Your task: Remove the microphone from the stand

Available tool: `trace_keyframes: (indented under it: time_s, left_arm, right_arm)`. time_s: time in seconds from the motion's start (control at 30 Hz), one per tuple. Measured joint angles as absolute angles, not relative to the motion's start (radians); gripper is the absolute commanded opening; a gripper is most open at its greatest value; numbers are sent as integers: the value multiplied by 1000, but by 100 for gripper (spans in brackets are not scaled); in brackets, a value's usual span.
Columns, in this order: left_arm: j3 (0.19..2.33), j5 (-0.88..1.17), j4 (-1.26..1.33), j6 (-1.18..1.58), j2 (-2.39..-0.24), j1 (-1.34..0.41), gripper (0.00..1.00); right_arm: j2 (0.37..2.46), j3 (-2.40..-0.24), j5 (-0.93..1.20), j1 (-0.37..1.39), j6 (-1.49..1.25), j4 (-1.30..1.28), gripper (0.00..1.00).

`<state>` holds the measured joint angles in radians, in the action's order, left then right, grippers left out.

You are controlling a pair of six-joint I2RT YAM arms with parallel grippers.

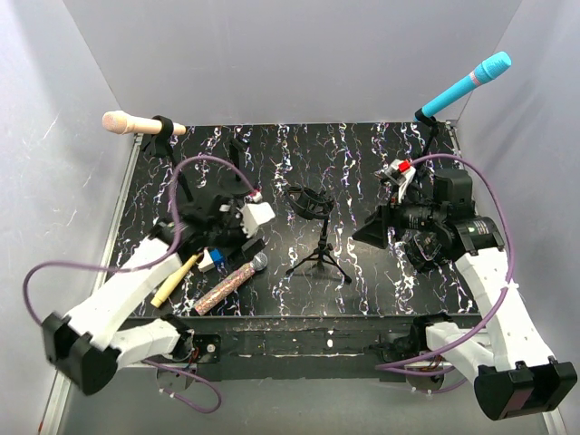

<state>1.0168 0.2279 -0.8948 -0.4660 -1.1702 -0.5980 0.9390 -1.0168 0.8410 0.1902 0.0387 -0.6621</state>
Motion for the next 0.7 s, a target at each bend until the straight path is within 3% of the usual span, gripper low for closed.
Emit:
trace_keyframes:
  time_s: [0.13,0.27,0.47,0.7]
  left_arm:
    - [1017,232,-785,-467,-931,-598,90]
    - [1064,216,-662,-516,-826,-598,89]
    - [1201,318,-529,-748,-901,-598,88]
    - [1345,528,-544,-990,-1051,-599,85]
  right_arm:
    - [943,-1017,854,228,118,-601,79]
    - [978,-1021,867,306,194,-567,79]
    - [1036,-1025,870,366,225,-550,78]
    - [1041,-1025,870,368,219,-550,79]
